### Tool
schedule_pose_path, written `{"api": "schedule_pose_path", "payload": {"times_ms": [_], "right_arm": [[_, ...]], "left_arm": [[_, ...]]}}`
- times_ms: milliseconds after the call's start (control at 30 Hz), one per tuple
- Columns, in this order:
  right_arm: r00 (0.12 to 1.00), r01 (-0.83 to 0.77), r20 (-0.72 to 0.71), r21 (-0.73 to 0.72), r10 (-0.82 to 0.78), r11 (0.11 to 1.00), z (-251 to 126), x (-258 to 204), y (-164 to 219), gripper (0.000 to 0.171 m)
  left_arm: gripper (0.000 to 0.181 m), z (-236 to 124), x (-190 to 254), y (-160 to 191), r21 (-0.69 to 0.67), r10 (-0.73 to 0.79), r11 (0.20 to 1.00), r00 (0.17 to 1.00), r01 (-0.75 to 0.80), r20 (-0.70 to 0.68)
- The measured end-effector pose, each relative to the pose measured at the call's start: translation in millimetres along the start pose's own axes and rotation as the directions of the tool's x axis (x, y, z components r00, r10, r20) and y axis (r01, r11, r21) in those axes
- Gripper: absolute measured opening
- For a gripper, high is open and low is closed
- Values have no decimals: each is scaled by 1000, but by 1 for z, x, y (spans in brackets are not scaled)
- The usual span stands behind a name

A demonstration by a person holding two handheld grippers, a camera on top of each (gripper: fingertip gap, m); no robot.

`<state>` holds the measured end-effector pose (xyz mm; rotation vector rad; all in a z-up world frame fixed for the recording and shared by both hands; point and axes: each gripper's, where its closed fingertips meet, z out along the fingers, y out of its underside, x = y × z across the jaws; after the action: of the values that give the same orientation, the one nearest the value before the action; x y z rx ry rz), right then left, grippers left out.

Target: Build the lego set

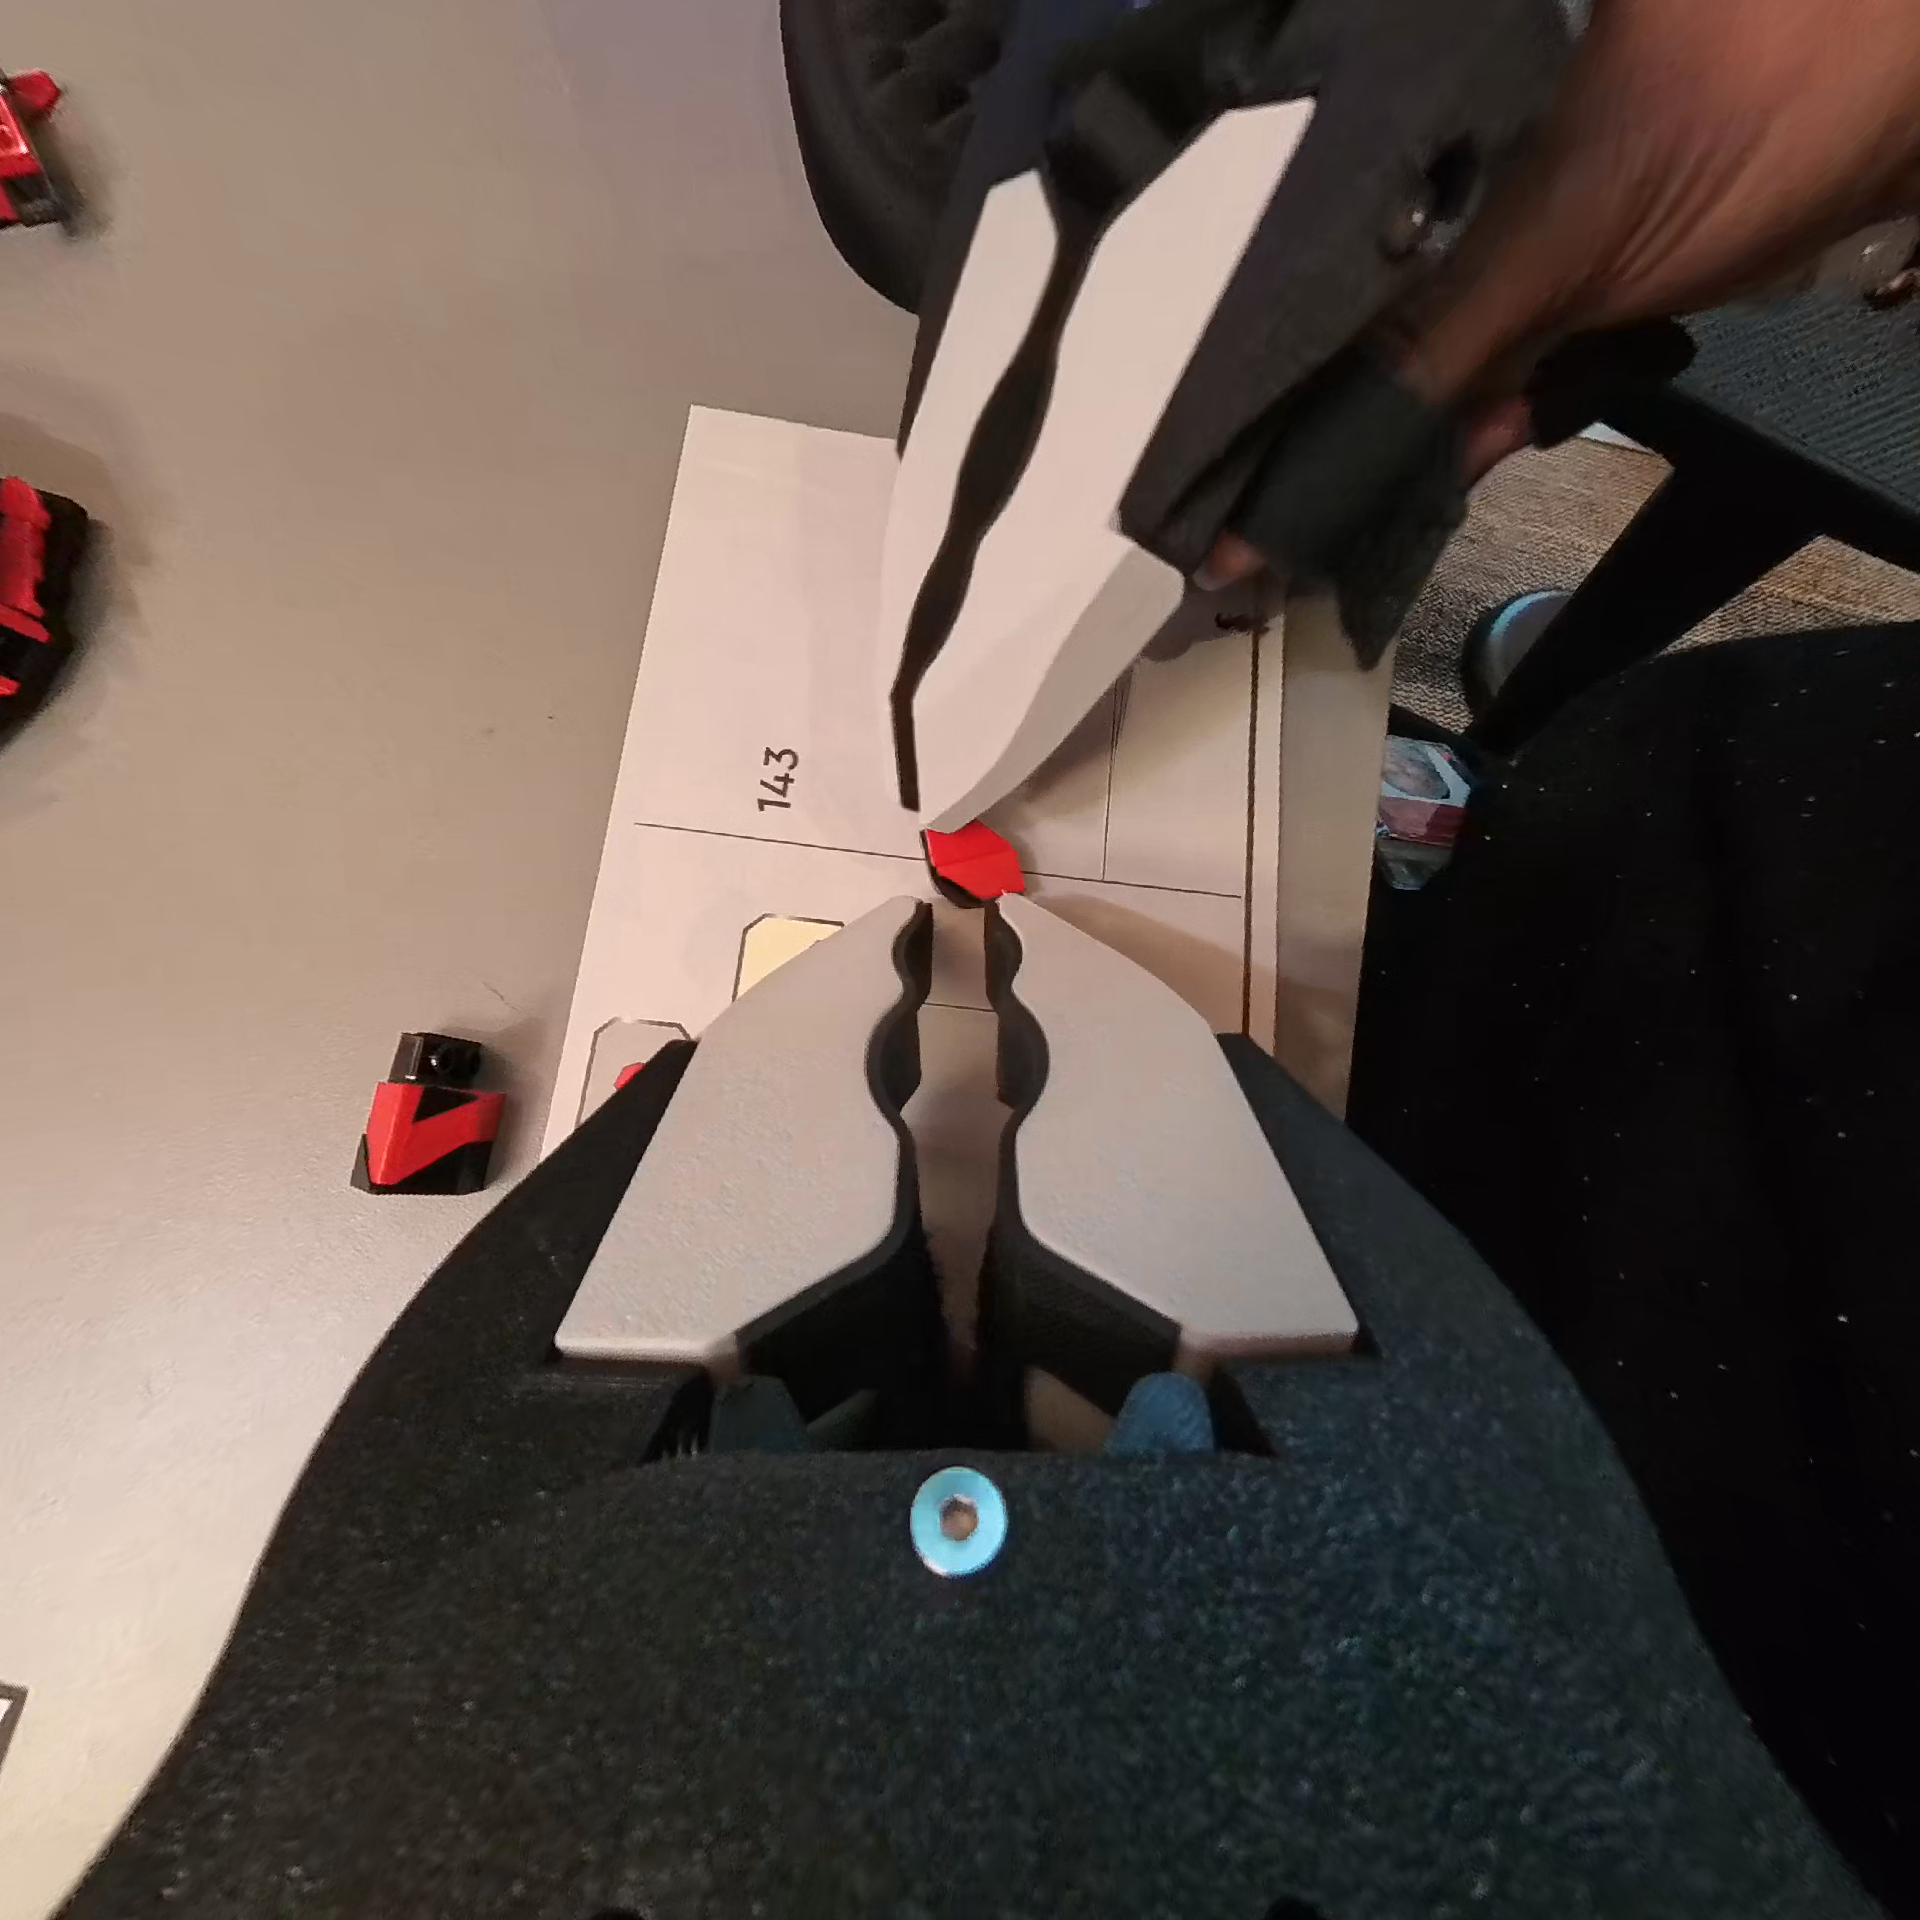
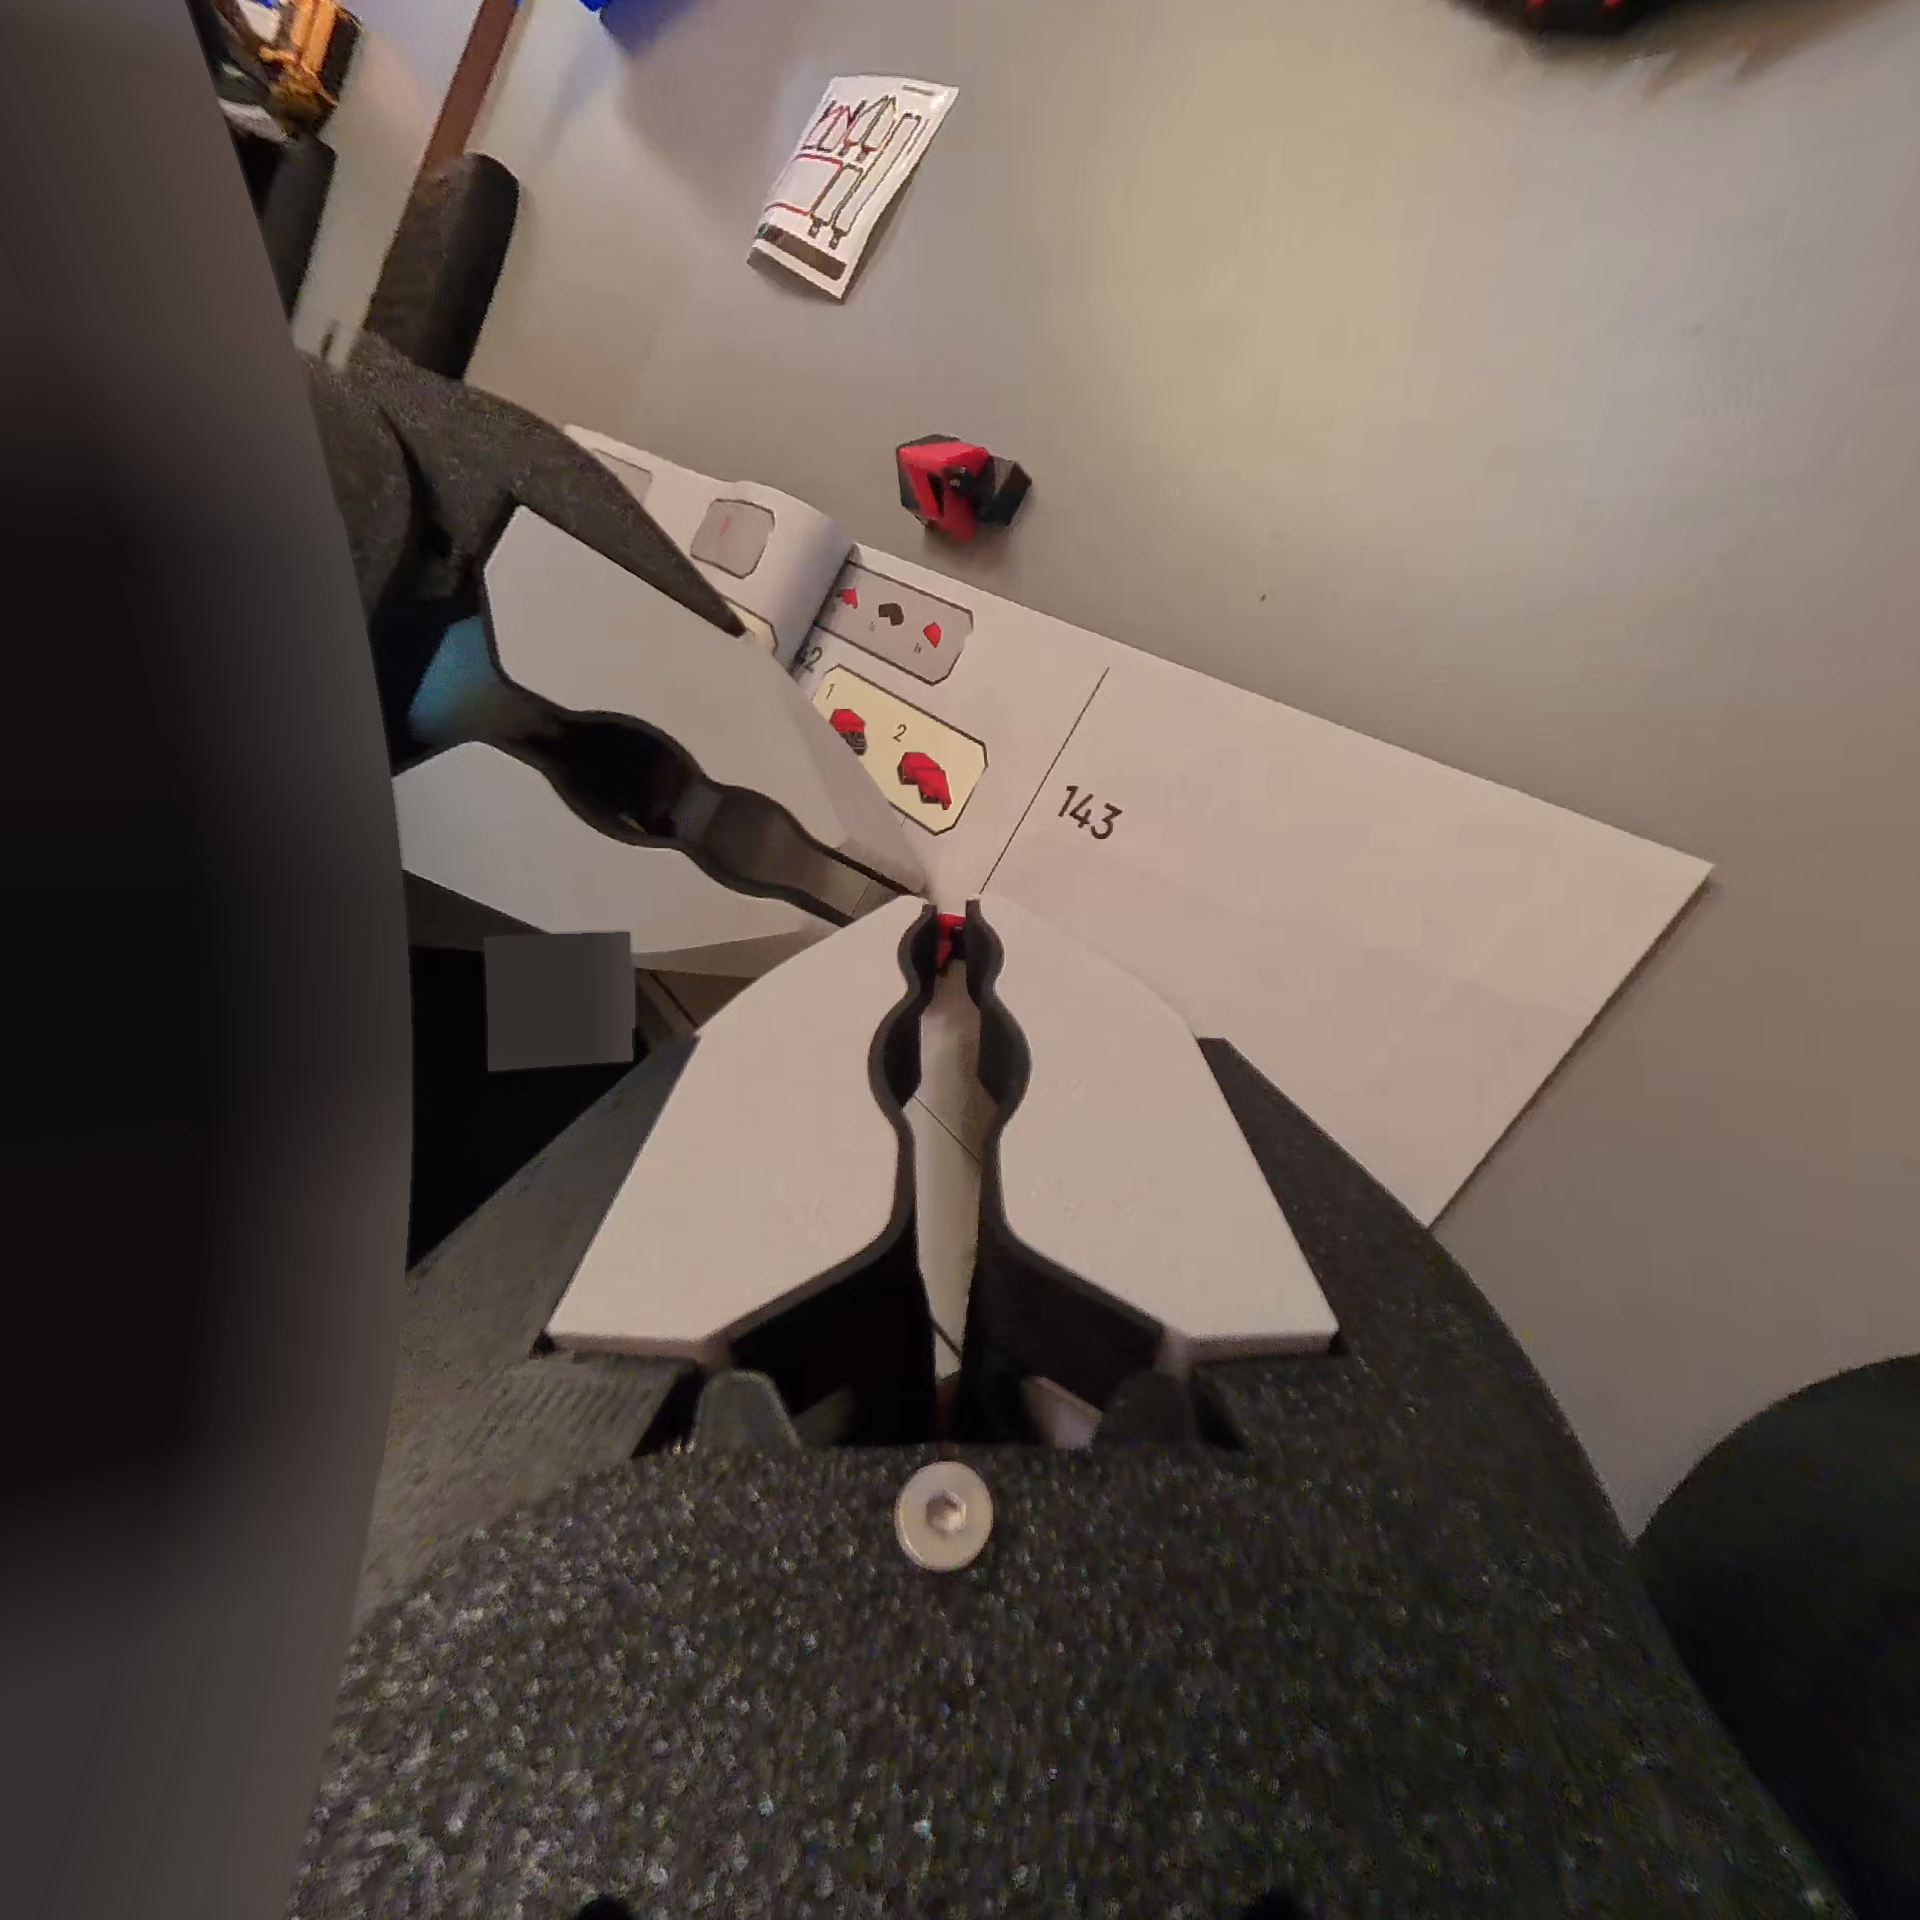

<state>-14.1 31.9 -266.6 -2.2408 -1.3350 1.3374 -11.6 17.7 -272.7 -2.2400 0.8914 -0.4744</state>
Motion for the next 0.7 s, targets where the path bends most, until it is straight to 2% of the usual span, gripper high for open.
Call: {"api": "schedule_pose_path", "payload": {"times_ms": [167,500,700], "right_arm": [[991,97,-90,23,-94,995,-1,1,0,6],[980,116,-167,60,-104,992,-1,4,2,8],[966,146,-215,-14,-145,989,0,4,2,11]], "left_arm": [[8,1,0,0,-1,-2,1000,1000,2,-4],[6,2,1,0,6,-8,1000,1000,8,-28],[4,3,3,0,11,-12,1000,998,12,-55]]}}
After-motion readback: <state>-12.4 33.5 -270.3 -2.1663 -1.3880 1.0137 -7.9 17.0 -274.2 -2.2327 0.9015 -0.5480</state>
